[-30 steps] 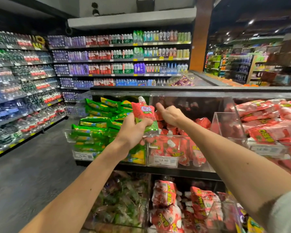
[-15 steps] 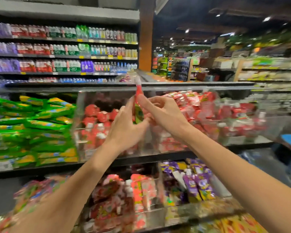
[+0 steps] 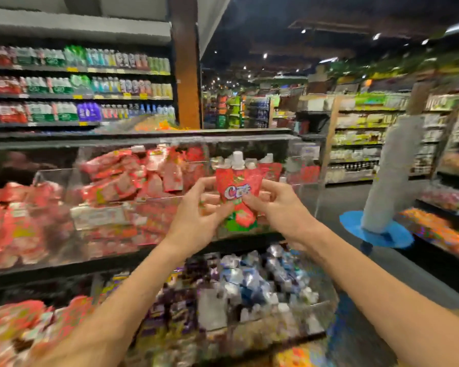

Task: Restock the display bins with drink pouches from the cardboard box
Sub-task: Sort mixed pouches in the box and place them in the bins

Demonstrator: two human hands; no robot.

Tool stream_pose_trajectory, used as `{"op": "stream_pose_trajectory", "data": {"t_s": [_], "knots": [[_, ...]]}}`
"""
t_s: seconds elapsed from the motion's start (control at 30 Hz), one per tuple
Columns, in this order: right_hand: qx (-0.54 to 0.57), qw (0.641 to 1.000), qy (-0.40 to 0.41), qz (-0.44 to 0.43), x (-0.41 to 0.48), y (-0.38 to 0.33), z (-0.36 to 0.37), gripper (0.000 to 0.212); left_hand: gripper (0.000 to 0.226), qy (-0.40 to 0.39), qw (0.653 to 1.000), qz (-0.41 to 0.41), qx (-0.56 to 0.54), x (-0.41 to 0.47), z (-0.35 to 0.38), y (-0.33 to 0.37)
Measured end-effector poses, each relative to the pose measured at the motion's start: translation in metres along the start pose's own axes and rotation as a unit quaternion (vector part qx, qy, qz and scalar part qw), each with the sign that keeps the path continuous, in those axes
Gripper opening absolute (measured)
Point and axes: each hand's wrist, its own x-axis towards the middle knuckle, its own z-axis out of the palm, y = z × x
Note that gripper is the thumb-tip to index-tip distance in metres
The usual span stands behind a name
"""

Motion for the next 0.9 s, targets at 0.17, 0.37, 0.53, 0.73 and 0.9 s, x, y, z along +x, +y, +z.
{"op": "stream_pose_trajectory", "data": {"t_s": [0.17,0.37,0.53,0.73,0.9], "knots": [[-0.160,0.986,-0.016,-0.053,0.042,-0.009,-0.071,0.007,0.041,0.026,0.993,0.000,0.115,0.049,0.042,0.018],[-0.285,0.956,0.026,-0.068,0.110,-0.011,-0.083,0.021,0.024,0.064,0.935,0.003,0.348,0.109,0.046,0.018],[-0.265,0.963,-0.031,-0.025,0.138,0.028,-0.069,0.026,0.053,0.078,0.855,-0.051,0.511,0.124,0.043,-0.011],[-0.254,0.966,-0.033,0.024,0.166,0.046,-0.057,0.041,0.076,0.076,0.846,-0.038,0.527,0.125,0.038,-0.026],[-0.357,0.933,-0.046,0.018,0.176,0.065,-0.037,0.031,0.075,0.042,0.781,-0.122,0.610,0.131,0.026,-0.040]]}}
